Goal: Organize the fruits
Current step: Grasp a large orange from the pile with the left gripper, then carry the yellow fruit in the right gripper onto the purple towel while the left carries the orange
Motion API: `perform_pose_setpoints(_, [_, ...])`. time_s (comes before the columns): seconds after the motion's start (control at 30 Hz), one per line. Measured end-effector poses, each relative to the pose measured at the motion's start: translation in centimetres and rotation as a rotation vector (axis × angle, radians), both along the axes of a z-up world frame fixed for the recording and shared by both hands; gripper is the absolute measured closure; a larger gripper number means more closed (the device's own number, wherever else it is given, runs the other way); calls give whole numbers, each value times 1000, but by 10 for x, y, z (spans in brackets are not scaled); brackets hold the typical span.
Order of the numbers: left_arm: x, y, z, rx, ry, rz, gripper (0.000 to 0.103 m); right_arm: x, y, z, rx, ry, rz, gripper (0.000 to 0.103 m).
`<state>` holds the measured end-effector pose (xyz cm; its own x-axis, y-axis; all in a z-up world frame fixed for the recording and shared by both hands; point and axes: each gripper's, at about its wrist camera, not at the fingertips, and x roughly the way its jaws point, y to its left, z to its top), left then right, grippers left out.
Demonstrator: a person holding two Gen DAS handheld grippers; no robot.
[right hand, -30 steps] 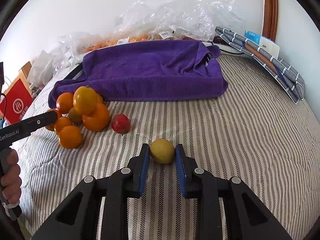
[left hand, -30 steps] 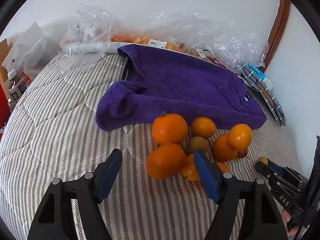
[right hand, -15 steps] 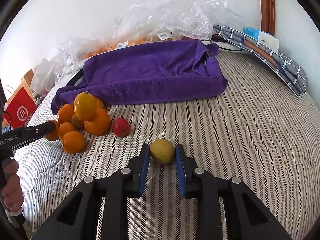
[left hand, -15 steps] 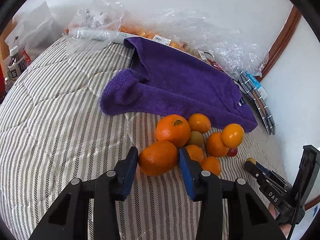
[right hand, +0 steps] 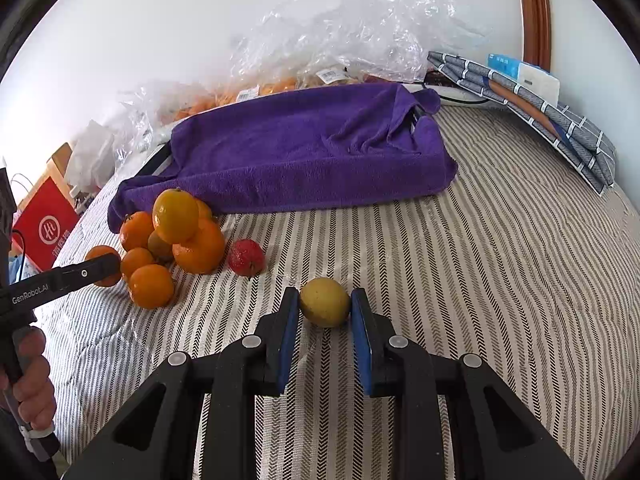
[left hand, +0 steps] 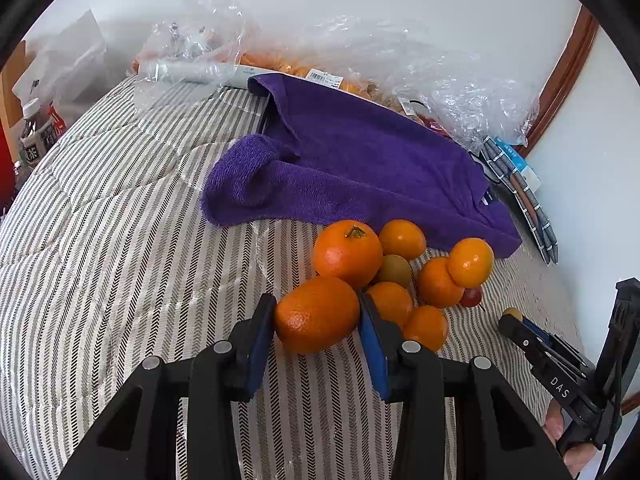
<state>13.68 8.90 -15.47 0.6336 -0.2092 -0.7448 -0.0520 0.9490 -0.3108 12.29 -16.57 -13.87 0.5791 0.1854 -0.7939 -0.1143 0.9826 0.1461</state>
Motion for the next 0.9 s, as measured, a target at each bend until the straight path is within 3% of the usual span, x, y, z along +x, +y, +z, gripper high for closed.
perform_pose_setpoints(0.2, [-5,-1,22,35,-25,9,64,-5,1,6,-11,-11,8,77])
perform_pose_setpoints(0.43, [2,3,55,34,-67,43,64,-3,-1,50,4,-72,10,77])
perform_pose_setpoints(0.67, [27,0,90,66,-126,60,64,19,4,92,-40,-154,20,77])
perform_pose_setpoints(0.9, [59,-7,98,88,-159,32,64,58,7,103,-43,-187,17,77])
